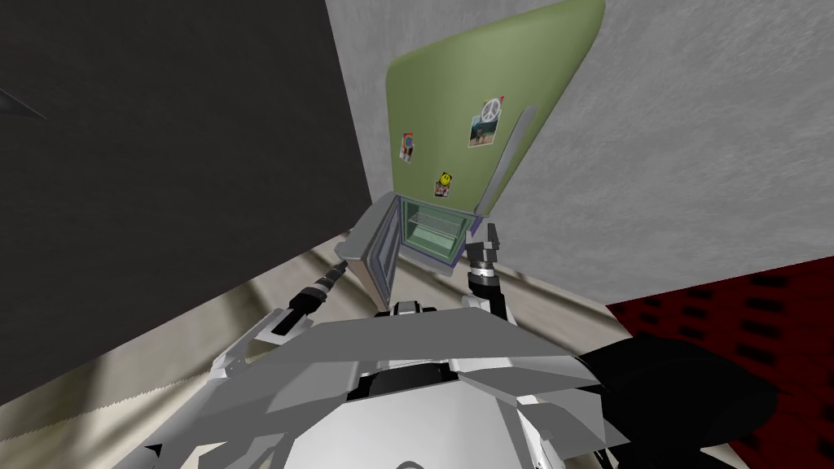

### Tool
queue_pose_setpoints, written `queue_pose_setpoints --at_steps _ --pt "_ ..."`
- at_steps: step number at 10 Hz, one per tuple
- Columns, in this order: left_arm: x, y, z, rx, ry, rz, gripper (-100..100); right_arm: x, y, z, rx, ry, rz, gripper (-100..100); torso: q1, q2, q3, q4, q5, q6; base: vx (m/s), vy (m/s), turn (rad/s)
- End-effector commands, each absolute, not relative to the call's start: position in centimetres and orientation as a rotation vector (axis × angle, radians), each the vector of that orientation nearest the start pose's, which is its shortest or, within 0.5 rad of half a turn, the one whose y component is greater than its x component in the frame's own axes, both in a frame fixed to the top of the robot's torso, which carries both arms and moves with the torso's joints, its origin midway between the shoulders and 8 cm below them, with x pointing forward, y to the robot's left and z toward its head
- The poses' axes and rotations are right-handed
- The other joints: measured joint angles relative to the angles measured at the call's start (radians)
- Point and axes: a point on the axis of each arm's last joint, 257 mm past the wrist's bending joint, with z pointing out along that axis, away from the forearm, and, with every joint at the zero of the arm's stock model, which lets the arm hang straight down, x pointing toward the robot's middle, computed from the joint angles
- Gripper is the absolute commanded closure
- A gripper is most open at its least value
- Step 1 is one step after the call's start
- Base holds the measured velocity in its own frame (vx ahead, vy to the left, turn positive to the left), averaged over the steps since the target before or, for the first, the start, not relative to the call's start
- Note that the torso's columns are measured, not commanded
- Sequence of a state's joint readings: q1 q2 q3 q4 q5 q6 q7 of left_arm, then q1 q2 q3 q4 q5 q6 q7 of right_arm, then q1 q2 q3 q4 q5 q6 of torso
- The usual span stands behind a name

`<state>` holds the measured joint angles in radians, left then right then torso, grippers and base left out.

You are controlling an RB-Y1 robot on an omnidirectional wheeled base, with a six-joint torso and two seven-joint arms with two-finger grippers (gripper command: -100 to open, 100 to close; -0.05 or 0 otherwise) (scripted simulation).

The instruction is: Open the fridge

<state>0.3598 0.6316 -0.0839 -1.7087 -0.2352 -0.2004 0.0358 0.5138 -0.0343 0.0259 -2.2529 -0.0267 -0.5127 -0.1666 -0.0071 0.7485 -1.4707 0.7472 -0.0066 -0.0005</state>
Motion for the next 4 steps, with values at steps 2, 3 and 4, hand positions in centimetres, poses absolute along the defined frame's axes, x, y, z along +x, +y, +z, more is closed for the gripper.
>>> queue_pose_setpoints --at_steps 2,3,4 --pt "42.57 34.46 -26.84 -0.542 1.679 -0.721 0 34.71 -27.31 0.98 0.743 0.596 1.489 0 0.007 -0.009 -0.004 -0.008 0.006 0.0 0.0 0.0 0.0" --pt "42.57 34.46 -26.84 -0.542 1.679 -0.721 0 34.71 -27.31 0.98 0.743 0.596 1.489 0 0.008 -0.011 -0.006 -0.009 0.007 0.0 0.0 0.0 0.0" --pt "42.57 34.46 -26.84 -0.542 1.679 -0.721 0 34.71 -27.31 0.98 0.743 0.596 1.489 0 0.008 -0.012 -0.006 -0.01 0.007 0.0 0.0 0.0 0.0"
